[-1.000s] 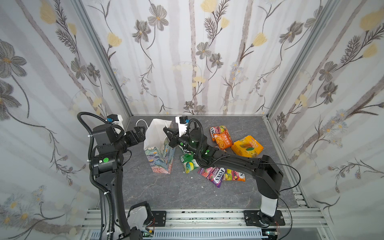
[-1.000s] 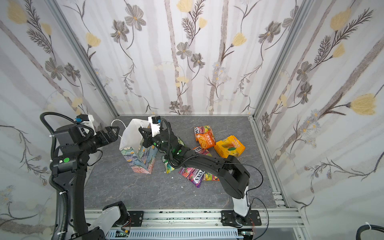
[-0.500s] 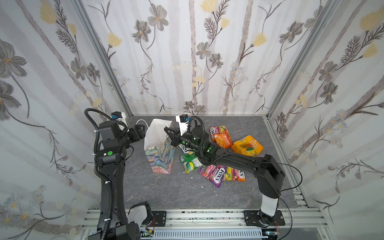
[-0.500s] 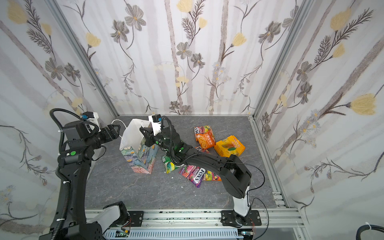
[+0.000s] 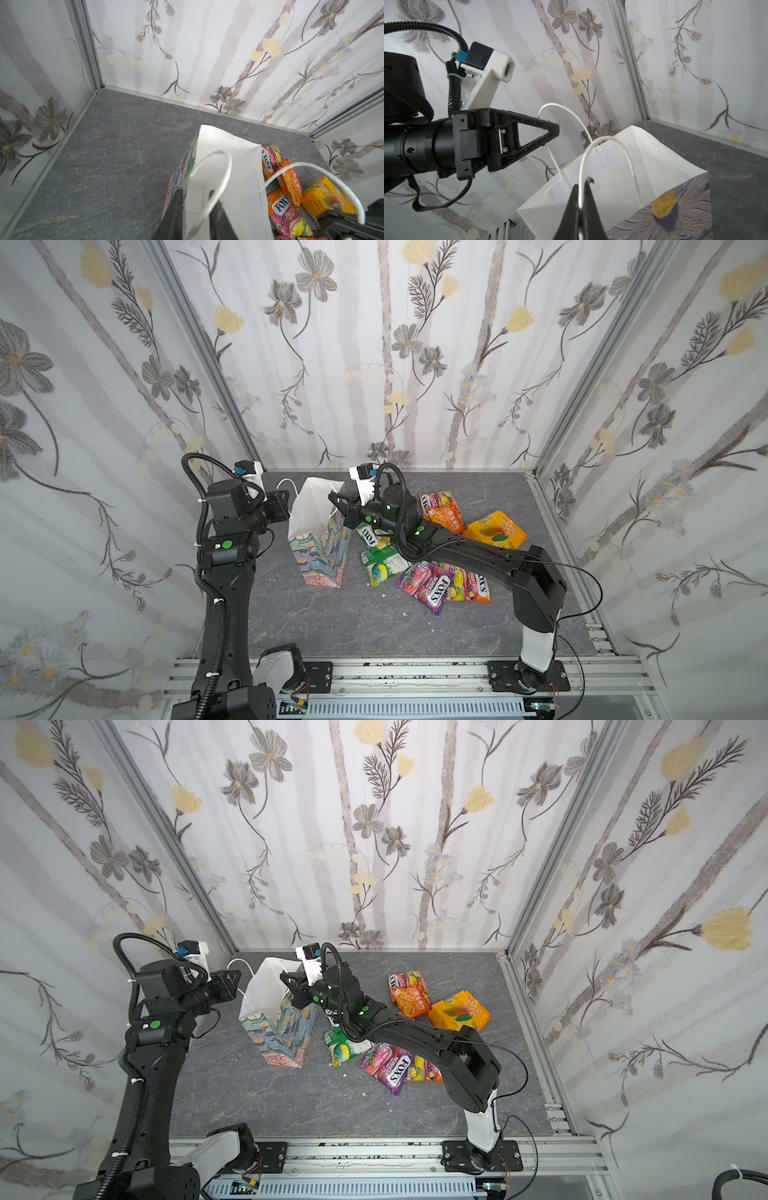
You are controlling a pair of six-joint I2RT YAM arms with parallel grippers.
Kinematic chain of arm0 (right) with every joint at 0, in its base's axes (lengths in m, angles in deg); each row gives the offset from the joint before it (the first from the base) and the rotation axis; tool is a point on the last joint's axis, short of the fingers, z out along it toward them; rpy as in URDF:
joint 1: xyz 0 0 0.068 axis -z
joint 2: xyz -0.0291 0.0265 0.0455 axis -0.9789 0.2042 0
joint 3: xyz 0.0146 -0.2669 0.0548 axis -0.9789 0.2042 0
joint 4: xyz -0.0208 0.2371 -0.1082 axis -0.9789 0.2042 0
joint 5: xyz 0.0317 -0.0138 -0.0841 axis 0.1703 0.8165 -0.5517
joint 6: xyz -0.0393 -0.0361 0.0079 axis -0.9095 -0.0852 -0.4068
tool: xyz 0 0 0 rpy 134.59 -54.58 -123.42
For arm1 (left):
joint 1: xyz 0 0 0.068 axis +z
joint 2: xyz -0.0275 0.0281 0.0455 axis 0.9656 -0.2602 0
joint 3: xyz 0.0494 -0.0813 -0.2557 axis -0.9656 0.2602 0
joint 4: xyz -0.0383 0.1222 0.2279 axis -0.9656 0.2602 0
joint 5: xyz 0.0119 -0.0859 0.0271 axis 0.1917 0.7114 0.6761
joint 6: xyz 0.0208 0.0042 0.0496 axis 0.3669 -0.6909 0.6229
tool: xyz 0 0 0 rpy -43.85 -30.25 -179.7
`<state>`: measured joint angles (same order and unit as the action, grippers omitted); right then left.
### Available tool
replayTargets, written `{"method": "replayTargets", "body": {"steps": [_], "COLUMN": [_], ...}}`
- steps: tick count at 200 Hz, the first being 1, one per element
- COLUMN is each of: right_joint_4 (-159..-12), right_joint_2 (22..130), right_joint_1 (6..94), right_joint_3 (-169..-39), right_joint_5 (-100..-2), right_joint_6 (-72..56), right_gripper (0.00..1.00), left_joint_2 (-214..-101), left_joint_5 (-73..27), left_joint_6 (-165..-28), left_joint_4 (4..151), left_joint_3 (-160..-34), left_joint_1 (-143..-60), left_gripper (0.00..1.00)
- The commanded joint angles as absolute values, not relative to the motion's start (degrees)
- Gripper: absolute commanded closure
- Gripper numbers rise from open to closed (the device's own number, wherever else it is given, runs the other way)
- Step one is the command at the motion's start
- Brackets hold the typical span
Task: Place the snacks into the paper bag
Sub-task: 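Set the bag upright on the table and open the right gripper, then move the right gripper over the green Fox's Spring Tea candy bag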
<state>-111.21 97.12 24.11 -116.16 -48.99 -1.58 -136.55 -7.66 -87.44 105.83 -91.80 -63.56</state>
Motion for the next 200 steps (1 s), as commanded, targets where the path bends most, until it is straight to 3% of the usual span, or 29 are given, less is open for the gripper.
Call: {"method": "replayTargets", "body": {"steps": [1,14,23,53,67,151,200], "right_joint_4": [-109.0,-108.4,-107.9,-105.6,-103.8,-92.6,-85.2], "right_joint_2": [97.3,97.2,96.8,94.3,92.0,71.0,70.8], "right_joint_1": [24.7,24.9,25.1,25.2,25.2,30.1,39.2], "right_joint_3": [-117.0,-117.1,-117.1,-116.7,-115.5,-96.9,-90.4], "right_joint_5": [-48.4,-48.3,-48.3,-47.4,-48.6,-54.2,-51.6], "right_joint_6": [-2.6,-3.1,-3.6,-8.3,-11.0,-15.6,-12.0], "right_gripper": [0.87,0.77,0.61,0.37,0.31,0.21,0.23], "left_joint_2": [-136.0,-135.6,-135.3,-134.1,-133.7,-133.8,-133.4], "left_joint_5": [-7.7,-7.7,-7.7,-7.1,-6.5,-7.9,-7.4], "left_joint_6": [-86.9,-87.1,-87.1,-87.4,-87.7,-87.7,-88.1], "left_joint_4": [103.5,103.1,102.6,99.1,97.2,96.4,95.4], "left_joint_3": [-91.4,-91.0,-90.6,-88.3,-87.5,-86.4,-85.7], "left_joint_1": [-63.8,-64.0,-64.1,-64.6,-64.6,-64.3,-63.8], "left_gripper": [0.91,0.96,0.97,1.00,1.00,1.00,1.00]}}
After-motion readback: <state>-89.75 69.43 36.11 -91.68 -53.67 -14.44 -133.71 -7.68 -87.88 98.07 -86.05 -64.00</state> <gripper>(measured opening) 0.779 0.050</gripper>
